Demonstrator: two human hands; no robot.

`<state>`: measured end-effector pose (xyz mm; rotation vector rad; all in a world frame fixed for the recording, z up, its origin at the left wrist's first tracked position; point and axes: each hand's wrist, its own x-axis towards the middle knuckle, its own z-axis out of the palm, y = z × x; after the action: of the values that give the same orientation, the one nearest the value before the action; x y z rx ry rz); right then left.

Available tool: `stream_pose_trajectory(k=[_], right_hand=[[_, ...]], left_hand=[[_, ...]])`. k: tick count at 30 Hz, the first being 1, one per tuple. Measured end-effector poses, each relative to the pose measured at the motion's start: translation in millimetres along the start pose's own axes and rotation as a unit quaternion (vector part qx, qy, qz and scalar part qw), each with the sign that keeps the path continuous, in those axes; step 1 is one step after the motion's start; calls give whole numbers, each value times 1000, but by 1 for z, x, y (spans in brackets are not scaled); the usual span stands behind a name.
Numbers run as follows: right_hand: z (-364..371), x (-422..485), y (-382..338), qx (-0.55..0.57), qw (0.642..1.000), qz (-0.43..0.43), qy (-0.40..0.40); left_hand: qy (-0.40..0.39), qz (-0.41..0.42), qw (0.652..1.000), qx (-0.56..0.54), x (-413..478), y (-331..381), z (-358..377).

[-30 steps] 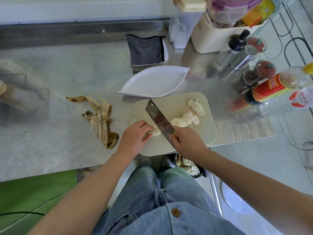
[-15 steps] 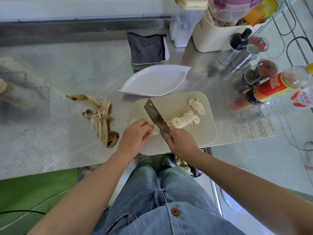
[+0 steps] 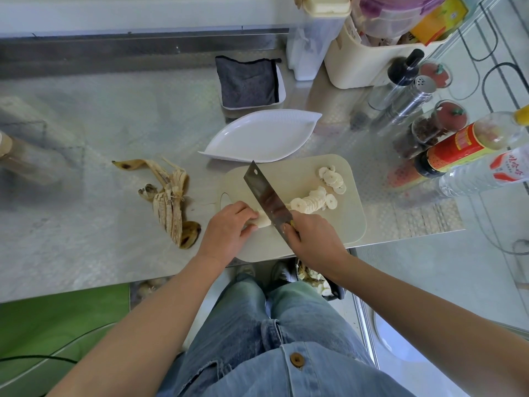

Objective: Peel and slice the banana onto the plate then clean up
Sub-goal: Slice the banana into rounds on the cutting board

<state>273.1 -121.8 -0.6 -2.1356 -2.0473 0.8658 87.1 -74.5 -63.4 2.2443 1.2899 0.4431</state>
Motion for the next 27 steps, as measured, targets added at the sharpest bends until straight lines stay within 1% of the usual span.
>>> stream_pose_trajectory(k=[9, 20, 23, 27], right_hand=[[-2, -2, -3, -8, 1000, 7, -27], [17, 9, -7, -20, 998, 23, -49], [15, 9, -6, -17, 999, 15, -41], [5, 7, -2, 4, 1000, 11, -8]], left_hand=[[2, 6, 1000, -2, 0, 0, 0], [0, 12, 1000, -3, 1, -1, 0], [2, 12, 1000, -3, 1, 0, -1], [3, 8, 1000, -8, 0, -1, 0]])
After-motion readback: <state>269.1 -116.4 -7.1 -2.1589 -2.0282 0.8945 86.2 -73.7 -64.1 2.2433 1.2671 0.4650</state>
